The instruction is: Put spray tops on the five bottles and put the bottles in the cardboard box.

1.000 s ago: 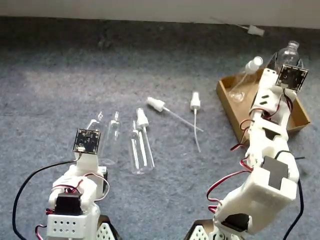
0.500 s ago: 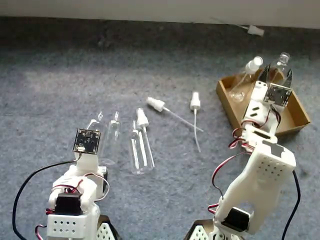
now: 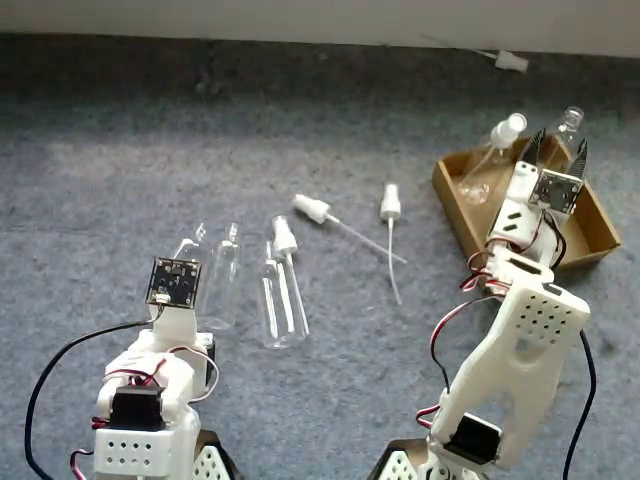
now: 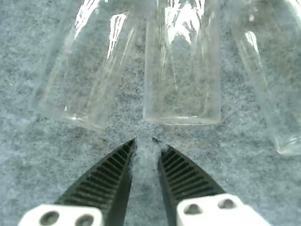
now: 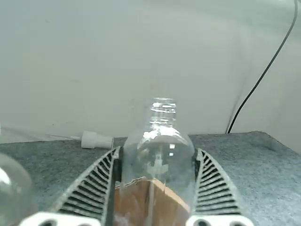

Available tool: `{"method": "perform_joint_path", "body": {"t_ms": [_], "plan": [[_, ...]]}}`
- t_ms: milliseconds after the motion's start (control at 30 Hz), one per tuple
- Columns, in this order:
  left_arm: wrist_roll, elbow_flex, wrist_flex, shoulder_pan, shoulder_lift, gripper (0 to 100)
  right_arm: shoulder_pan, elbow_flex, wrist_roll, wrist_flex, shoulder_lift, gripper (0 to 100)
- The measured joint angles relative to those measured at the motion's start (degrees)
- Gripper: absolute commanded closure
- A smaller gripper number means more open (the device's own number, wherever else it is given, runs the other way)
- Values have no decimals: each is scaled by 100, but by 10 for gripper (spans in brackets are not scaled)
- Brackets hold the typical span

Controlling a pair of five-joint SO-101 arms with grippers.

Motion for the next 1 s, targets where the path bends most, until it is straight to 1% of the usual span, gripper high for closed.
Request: {"method": "perform_joint_path", "body": {"t_ms": [133, 200, 333, 467, 633, 667, 1000], "plan": [[0, 0, 0, 0, 0, 994, 0, -26, 0, -668, 123, 915], [0, 0, 0, 0, 0, 994, 9, -26, 0, -800, 123, 914], [0, 0, 0, 0, 0, 994, 9, -26, 0, -536, 123, 914], [0, 0, 0, 0, 0, 994, 9, -26, 0, -519, 123, 913], [0, 0, 0, 0, 0, 994, 9, -26, 0, -519, 123, 823], [0, 0, 0, 0, 0, 994, 9, -26, 0, -519, 123, 817], [0, 0, 0, 0, 0, 994, 9, -9, 0, -519, 123, 814]]}}
